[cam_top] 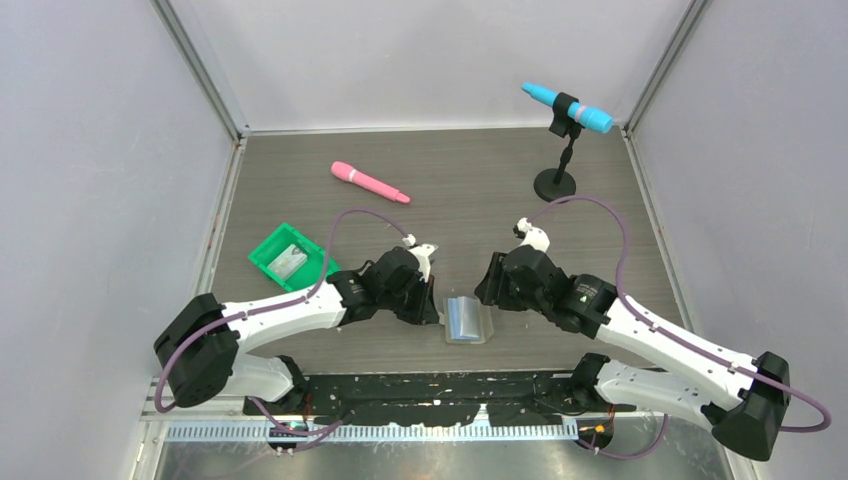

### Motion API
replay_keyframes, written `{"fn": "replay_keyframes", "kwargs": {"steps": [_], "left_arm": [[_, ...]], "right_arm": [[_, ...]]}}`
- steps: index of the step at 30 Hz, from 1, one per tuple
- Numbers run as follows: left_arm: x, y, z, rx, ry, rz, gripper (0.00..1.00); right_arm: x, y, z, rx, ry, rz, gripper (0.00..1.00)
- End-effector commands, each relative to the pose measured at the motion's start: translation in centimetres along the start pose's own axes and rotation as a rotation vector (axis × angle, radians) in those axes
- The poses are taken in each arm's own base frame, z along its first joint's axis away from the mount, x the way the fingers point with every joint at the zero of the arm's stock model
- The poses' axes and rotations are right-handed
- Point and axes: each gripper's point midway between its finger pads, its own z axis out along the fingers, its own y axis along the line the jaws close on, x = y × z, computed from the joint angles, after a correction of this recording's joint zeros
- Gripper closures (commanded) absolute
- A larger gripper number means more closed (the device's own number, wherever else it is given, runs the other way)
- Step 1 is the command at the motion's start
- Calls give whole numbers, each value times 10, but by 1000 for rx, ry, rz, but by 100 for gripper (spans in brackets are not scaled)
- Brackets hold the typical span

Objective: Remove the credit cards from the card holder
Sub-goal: Open the card holder at the center of the board.

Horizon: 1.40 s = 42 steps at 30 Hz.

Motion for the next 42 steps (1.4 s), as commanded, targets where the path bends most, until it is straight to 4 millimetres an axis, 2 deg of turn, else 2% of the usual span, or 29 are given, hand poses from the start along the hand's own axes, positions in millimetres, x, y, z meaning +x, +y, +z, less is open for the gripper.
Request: {"fn": "replay_keyframes", "kwargs": {"steps": [1,6,10,14,18,25,34,38,42], "left_arm": [[-13,-13,-6,59,-55,7,100],[-11,-12,-7,56,-56,8,100],[-11,-11,-6,56,-59,7,100],[-11,-10,-7,56,-64,6,100],[-10,-9,-8,51,-64,8,100],[-8,-7,-9,44,-66,11,100],[-9,-4,-9,30,-67,16,100],[-6,4,-10,-12,-57,29,100],[-5,7,-13,-22,-63,41,100]], "right_arm": [[0,38,6,-155,-1,30,50],[17,54,23,-215,53,31,51],[33,52,39,-193,97,40,52],[45,33,56,-103,108,36,51],[55,12,70,-14,117,5,44],[68,-2,84,29,138,-12,38],[72,-13,87,78,145,-28,40],[63,-19,76,102,116,-42,41],[56,-36,64,158,87,-75,42]]}}
